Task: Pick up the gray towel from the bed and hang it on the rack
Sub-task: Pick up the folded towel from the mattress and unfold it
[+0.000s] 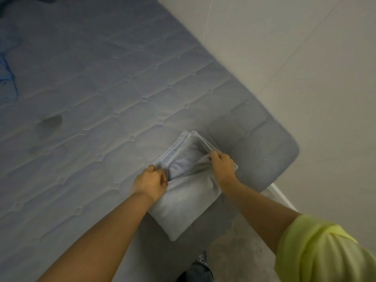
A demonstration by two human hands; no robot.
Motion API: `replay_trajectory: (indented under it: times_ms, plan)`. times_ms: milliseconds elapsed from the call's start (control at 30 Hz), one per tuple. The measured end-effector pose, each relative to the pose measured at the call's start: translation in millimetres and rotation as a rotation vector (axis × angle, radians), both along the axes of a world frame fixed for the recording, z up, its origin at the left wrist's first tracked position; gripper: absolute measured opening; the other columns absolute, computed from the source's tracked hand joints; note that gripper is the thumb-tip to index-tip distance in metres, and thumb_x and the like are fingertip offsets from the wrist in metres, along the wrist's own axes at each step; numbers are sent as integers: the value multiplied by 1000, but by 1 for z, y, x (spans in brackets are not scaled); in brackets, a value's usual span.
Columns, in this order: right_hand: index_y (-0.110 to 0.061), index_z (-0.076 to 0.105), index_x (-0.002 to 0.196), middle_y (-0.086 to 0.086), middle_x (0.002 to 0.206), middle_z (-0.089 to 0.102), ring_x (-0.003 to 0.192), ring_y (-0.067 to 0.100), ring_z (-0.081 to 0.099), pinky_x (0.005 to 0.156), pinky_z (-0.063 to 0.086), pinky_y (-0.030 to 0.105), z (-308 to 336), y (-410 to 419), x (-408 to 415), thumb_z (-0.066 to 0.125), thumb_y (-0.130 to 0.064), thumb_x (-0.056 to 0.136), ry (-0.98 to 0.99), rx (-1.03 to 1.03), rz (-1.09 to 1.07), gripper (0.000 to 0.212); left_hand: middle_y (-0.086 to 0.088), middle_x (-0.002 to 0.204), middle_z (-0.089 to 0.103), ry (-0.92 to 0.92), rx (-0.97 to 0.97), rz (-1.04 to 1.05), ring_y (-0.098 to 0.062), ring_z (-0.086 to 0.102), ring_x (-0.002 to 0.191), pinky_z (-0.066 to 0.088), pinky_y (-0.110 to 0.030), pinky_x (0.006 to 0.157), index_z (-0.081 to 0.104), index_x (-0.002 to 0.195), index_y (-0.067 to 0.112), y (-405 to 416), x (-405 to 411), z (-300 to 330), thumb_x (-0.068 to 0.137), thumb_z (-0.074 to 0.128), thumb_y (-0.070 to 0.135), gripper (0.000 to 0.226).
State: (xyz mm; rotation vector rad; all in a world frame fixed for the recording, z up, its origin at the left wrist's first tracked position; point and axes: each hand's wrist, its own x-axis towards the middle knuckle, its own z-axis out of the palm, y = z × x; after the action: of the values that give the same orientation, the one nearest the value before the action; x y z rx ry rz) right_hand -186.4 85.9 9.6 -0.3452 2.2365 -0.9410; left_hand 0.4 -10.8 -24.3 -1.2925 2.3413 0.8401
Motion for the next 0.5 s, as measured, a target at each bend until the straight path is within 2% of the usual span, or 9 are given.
replay_trajectory:
  times_ms: [67,100,133,200,267,300,400,467,500]
  plan:
    - [8,62,69,20,65,59,64,27,57,63,46,34,26,7,-2,58,-26,84,-55,-20,-48,38,-15,109,63,122,55,-53,-34,61,100,49,-39,89,67,94,13,2,-12,26,85,54,23,19]
    - [6,67,67,23,65,64,64,33,63,66,52,37,42,11,-4,63,-23,80,-77,-46,-53,32,-15,104,67,168,97,-69,-33,63,97,49,-38,87,65,91,13,4,-21,43,86,53,22,17]
    - [-4,68,54,21,58,63,59,34,61,64,52,38,53,13,-5,66,-17,78,-94,-78,-49,27,-16,98,69,203,169,-44,-32,65,92,51,-38,85,64,89,13,8,-27,54,88,52,21,15]
    - [-17,47,36,5,42,44,47,21,44,52,41,30,90,21,-9,67,-3,75,-110,-161,-70,47,-19,90,71,282,413,40,-34,68,81,57,-40,77,59,88,14,15,-44,89,93,48,16,12]
    - [-19,34,43,-5,40,31,46,15,32,45,31,25,132,31,-15,64,6,76,-153,-254,-106,51,-21,87,68,278,591,42,-40,68,81,60,-39,65,56,94,13,23,-60,125,97,44,16,12]
    - [-19,31,46,-6,41,28,46,15,29,45,28,25,157,39,-18,62,8,76,-167,-297,-111,51,-21,87,67,276,575,-15,-41,67,82,60,-41,65,58,98,10,26,-68,145,97,44,19,16]
    - [-17,29,51,2,50,23,47,13,26,45,26,25,226,63,-27,58,12,77,-183,-376,-59,48,-22,89,68,438,188,-139,-35,65,84,52,-42,78,65,92,-1,28,-90,202,93,52,19,25]
    - [-16,29,52,3,53,23,44,11,28,42,27,20,271,79,-32,52,15,76,-214,-436,-45,45,-17,102,68,578,120,-198,-31,64,94,48,-31,86,65,99,0,30,-104,239,87,58,12,18]
    - [-16,29,52,3,53,24,44,10,29,41,26,19,294,87,-34,50,15,75,-215,-456,-36,43,-12,116,65,604,123,-293,-28,61,105,43,-23,90,62,112,4,32,-110,258,85,60,10,28]
